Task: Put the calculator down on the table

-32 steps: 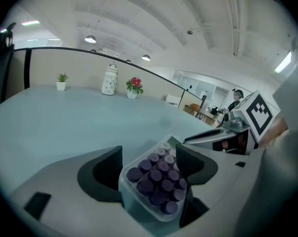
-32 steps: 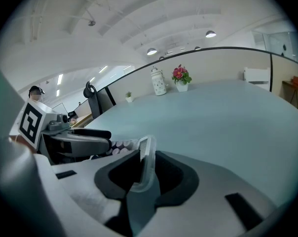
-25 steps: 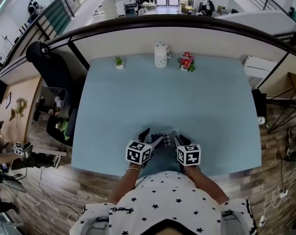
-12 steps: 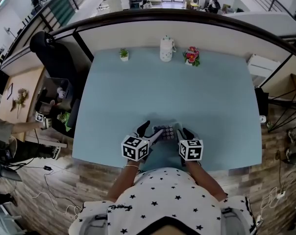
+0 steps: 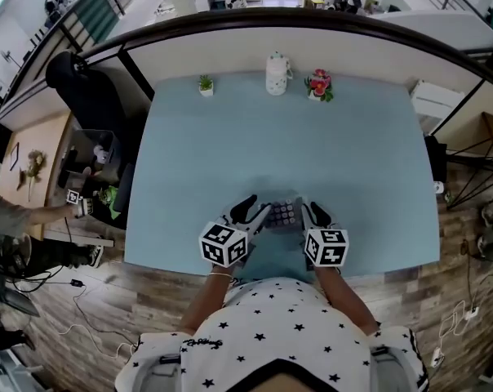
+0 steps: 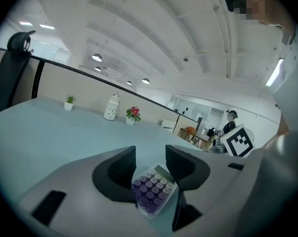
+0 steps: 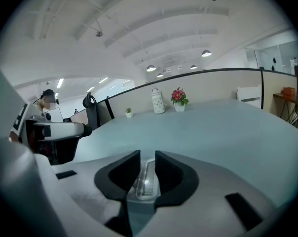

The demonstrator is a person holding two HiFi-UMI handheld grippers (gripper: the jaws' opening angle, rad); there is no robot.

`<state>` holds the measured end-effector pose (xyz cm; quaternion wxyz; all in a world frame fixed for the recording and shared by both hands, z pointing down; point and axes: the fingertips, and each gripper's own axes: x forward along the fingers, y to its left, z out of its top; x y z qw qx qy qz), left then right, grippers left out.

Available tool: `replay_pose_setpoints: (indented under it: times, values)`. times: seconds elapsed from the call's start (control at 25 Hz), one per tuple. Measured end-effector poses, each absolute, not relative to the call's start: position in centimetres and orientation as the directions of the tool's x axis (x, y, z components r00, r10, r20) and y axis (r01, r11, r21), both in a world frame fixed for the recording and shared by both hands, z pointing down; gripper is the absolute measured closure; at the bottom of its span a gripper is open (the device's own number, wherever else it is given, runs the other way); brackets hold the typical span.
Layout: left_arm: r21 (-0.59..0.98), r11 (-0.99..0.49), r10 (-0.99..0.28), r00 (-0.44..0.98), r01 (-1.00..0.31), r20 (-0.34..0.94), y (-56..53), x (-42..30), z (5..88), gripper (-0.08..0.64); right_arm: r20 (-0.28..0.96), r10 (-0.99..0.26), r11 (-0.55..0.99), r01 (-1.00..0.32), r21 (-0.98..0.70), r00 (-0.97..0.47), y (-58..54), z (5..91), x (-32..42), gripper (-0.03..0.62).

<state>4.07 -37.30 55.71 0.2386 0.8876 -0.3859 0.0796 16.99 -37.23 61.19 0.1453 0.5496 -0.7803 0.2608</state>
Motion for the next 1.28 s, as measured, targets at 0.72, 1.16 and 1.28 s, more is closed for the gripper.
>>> replay_pose_setpoints:
  times: [0.72, 1.16, 1.28]
  values:
    - [0.331, -0.661, -0.660, 0.732, -0.673, 0.170, -36.1, 1.5, 49.1, 0.517, 0.249, -0.859, 0.347, -0.866, -0.361, -0.448, -36.4, 51.7, 12.4, 0.597]
    - [0.347, -0.659, -0.660, 0.734, -0.667, 0.158, -35.3, 0.7, 48.8, 0.517, 0.233, -0.844, 0.383, -0.846, -0.372, -0.484, -35.6, 50.7, 10.8, 0.597]
    - [0.344, -0.660, -0.660, 0.734, -0.668, 0.158, -35.2, 0.7, 48.8, 0.517, 0.232, -0.843, 0.383, -0.844, -0.375, -0.485, -35.5, 50.6, 10.8, 0.597]
